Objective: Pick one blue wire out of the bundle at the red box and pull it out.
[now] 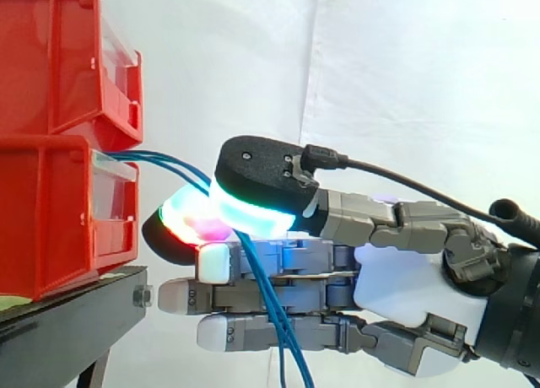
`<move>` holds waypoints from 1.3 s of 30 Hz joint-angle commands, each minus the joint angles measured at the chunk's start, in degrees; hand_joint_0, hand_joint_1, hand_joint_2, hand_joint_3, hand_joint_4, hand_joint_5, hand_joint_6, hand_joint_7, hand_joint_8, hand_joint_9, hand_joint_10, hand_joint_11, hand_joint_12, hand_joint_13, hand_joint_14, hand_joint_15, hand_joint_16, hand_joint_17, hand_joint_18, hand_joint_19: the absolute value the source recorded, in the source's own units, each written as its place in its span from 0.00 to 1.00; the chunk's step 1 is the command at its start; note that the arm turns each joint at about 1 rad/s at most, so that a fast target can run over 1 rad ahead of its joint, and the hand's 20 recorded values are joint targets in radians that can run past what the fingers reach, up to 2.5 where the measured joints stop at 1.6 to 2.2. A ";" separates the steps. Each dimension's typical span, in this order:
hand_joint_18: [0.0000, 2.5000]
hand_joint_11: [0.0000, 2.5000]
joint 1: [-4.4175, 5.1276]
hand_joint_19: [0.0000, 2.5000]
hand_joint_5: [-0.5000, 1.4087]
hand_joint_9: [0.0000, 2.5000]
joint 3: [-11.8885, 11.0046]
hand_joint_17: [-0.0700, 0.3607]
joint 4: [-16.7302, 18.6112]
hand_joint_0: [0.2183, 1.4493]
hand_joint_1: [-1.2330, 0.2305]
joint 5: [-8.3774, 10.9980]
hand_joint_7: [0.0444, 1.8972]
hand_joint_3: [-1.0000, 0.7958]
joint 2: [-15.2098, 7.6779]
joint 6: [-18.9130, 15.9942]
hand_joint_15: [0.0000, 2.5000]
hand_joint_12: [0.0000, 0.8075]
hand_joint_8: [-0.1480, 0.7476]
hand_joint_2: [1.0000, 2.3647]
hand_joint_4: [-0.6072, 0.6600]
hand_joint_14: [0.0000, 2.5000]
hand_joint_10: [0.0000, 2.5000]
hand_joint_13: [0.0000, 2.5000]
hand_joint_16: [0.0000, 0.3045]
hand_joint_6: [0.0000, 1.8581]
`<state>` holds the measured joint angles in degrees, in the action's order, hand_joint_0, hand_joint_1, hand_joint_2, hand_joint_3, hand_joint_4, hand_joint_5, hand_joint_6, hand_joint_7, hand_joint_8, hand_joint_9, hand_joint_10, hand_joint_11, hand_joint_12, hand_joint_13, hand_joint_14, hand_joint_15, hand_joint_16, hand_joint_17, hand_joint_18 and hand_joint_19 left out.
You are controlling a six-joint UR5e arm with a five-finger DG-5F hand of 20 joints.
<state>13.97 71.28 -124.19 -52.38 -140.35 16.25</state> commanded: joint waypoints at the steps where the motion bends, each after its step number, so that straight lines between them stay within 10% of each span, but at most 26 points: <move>1: 0.18 0.27 0.00 0.22 0.15 0.31 0.00 0.38 0.09 0.50 0.24 0.00 0.44 0.50 -0.01 -0.08 0.17 0.43 0.40 0.01 0.57 0.01 0.01 0.20 0.14 0.49; 12: 0.20 0.27 0.00 0.19 0.15 0.30 0.00 0.39 0.00 0.37 0.20 0.00 0.44 0.28 -0.01 -0.08 0.15 0.43 0.42 0.00 0.60 0.01 0.01 0.19 0.14 0.48; 24: 0.23 0.27 0.00 0.21 0.18 0.39 0.00 0.39 0.00 0.34 0.32 0.00 0.51 0.32 -0.01 -0.34 0.15 0.44 0.45 0.00 0.58 0.01 0.01 0.22 0.14 0.47; 39: 0.23 0.28 0.00 0.19 0.15 0.31 0.00 0.39 -0.09 0.43 0.22 0.00 0.46 0.40 0.17 -2.80 0.15 0.44 0.43 0.01 0.59 0.01 0.01 0.20 0.14 0.50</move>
<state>13.97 71.28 -124.25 -52.38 -140.30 14.73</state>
